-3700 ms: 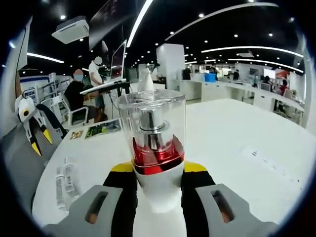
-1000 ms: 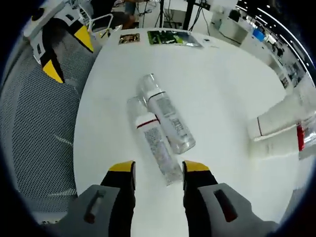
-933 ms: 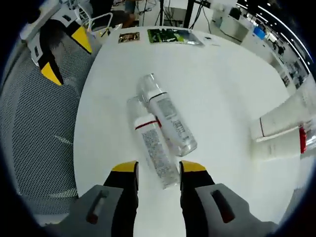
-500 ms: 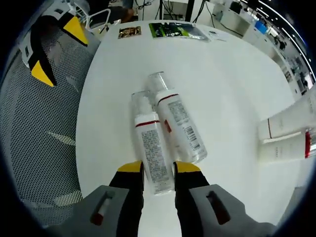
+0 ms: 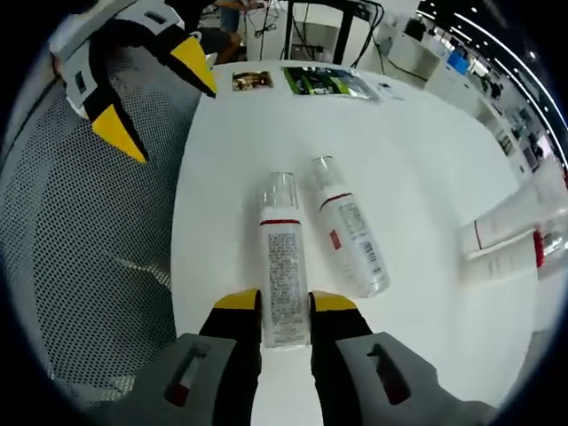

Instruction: Arrange the skincare products in the storage area until every visible bottle or jar stands upright without overlapping.

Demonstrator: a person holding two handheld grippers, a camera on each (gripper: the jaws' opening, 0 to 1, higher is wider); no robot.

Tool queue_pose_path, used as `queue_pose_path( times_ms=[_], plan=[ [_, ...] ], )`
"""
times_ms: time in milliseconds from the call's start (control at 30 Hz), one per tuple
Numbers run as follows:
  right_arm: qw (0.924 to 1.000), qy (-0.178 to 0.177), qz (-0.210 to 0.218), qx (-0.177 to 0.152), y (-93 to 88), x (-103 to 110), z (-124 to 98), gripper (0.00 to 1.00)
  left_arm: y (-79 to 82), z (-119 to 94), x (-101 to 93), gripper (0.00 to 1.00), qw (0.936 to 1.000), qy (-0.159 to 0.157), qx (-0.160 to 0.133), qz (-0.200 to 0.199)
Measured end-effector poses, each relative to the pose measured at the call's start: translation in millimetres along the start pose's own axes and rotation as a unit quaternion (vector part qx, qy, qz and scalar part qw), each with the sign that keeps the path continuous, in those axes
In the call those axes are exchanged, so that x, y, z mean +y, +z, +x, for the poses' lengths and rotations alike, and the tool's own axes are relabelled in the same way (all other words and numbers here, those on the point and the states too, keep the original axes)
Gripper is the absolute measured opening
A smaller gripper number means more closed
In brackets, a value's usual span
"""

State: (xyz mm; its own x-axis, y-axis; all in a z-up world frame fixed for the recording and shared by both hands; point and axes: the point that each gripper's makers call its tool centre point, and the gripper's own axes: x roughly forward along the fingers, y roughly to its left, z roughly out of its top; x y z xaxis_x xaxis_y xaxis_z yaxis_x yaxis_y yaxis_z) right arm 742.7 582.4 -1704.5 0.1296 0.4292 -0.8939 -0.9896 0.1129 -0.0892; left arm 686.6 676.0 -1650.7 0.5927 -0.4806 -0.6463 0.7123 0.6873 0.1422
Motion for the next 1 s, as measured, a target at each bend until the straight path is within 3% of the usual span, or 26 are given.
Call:
queue_pose_path(
  times_ms=[167,300,433,600,700,800,867,967,1000],
  plan=[
    [0.9986,-0.033,0.008,-0.04,9.7,6,-17,0.17,12.6,-5,0.9,0.38,0.9988,-0.004,-0.035,-0.034],
    [0.9951,-0.074,0.001,-0.065,18.6,3,-34,0.17,15.9,-5,2.1,0.39,0.9967,-0.012,-0.043,-0.068],
    [0.9892,-0.117,-0.017,-0.086,27.7,0,-50,0.17,26.6,-7,-1.5,0.54,0.9906,-0.034,-0.071,-0.112],
    [0.9822,-0.147,-0.025,-0.114,38.8,6,-67,0.18,38.3,-12,2.2,0.55,0.9777,-0.062,-0.095,-0.177],
    [0.9768,-0.166,-0.028,-0.132,47.3,8,-77,0.18,53.5,-20,7.2,0.52,0.9761,-0.071,-0.134,-0.155],
    [0.9708,-0.184,-0.024,-0.152,57.1,9,-86,0.18,71.4,-27,9.1,0.51,0.9646,-0.084,-0.181,-0.172],
    [0.97,-0.187,-0.023,-0.153,61.8,11,-89,0.18,75.6,-28,13.1,0.51,0.9505,-0.094,-0.195,-0.223],
    [0.9638,-0.212,-0.034,-0.159,70.7,8,-99,0.18,85.7,-33,11.9,0.52,0.9266,-0.135,-0.226,-0.269],
    [0.9615,-0.217,-0.034,-0.165,73.5,7,-102,0.18,88.8,-34,17.0,0.54,0.9197,-0.13,-0.236,-0.285]
  ],
)
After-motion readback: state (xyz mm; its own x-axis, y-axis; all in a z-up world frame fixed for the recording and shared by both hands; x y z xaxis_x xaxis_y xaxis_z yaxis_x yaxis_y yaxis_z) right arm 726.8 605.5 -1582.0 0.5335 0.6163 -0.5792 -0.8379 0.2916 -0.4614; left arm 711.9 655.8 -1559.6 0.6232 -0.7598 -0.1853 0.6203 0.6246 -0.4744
